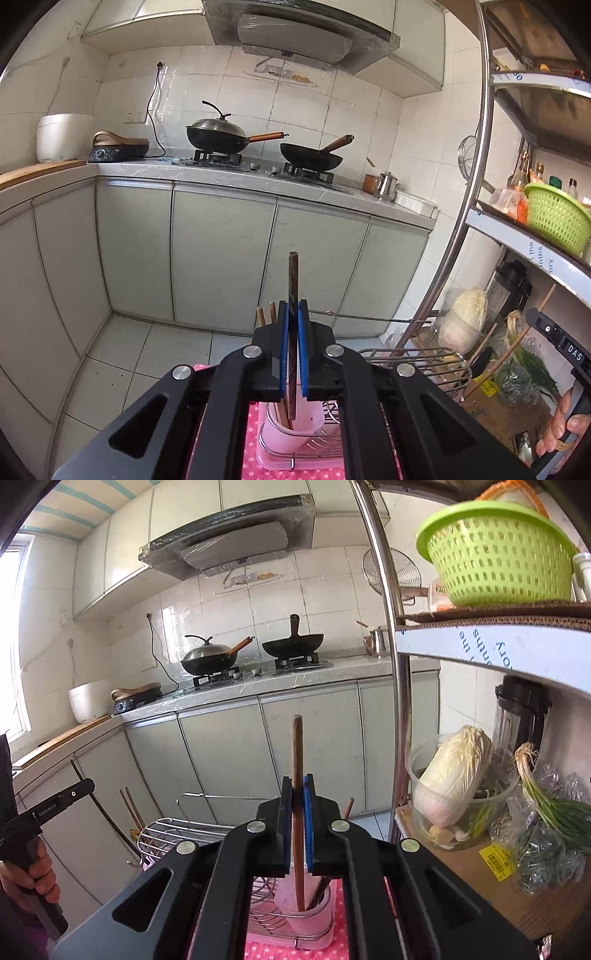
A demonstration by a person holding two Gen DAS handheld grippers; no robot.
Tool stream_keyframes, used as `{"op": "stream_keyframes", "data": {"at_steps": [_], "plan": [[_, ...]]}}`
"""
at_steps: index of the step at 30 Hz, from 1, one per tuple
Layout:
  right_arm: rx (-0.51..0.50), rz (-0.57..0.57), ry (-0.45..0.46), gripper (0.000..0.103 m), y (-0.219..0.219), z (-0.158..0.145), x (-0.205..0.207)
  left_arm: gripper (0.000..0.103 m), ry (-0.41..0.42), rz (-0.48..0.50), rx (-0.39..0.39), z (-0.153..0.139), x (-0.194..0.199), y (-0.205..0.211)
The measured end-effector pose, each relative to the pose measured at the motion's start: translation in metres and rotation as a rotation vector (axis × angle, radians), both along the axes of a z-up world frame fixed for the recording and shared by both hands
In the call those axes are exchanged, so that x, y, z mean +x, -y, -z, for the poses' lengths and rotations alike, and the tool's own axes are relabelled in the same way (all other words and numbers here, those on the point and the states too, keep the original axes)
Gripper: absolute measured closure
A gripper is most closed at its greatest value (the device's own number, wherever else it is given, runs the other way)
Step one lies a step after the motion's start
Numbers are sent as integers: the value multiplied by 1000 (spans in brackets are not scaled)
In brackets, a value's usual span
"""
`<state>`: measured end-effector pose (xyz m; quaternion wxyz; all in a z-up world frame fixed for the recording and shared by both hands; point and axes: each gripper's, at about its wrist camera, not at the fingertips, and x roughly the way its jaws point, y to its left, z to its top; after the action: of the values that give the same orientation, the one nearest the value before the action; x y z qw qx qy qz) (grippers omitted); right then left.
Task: Organize utensils
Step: 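Lower the chopstick into the pink cup right while the left tool drops the knife in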
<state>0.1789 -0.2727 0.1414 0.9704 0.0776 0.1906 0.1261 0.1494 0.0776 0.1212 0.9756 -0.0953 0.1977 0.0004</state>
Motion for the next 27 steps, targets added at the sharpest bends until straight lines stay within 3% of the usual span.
{"op": "stream_keyframes", "data": {"at_steps": [19, 25, 27], "plan": [[-7, -38, -176, 97, -11, 61, 11, 99, -200, 33, -7, 87, 29, 12], [-19, -34, -209, 96, -11, 69, 11, 87, -231, 28, -41, 94, 29, 7], [-24, -32, -217, 88, -10, 69, 9, 82, -228, 28, -48, 93, 27, 5]]}}
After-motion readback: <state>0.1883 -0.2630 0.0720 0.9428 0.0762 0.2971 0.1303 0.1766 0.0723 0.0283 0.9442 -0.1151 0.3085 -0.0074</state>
